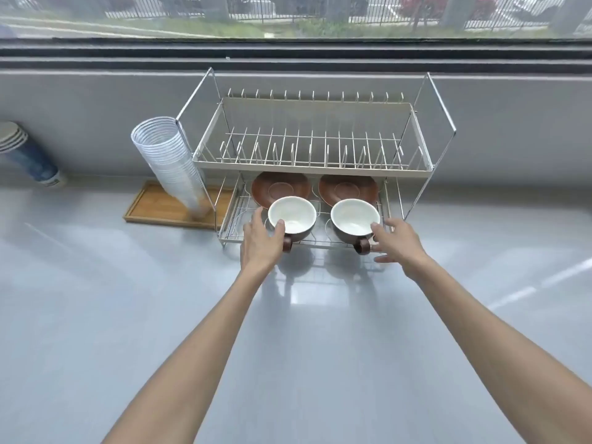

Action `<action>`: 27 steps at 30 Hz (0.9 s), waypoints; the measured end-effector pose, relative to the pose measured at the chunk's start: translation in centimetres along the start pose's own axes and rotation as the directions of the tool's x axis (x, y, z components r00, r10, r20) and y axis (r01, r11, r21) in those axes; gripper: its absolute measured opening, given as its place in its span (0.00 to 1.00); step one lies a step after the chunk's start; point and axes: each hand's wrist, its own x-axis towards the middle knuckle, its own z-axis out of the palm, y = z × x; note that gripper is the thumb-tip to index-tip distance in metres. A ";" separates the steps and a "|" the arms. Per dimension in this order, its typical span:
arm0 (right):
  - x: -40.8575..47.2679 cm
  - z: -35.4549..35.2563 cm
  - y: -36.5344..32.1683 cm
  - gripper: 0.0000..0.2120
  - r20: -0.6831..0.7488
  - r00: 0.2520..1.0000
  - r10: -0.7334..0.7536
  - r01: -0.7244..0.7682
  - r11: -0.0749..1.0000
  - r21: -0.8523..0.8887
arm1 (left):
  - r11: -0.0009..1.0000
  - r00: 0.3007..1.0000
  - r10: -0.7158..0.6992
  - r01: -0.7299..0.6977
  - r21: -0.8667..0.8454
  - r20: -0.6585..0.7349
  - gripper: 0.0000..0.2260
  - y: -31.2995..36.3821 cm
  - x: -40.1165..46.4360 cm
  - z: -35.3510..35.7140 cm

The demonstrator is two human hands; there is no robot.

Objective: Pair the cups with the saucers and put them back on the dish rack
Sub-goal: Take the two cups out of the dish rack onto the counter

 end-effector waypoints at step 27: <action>-2.4 0.5 -0.2 0.09 0.009 0.988 0.155 -0.150 0.934 0.326 | 0.771 0.913 -0.346 0.408 -0.489 0.217 0.18 0.3 1.0 -0.4</action>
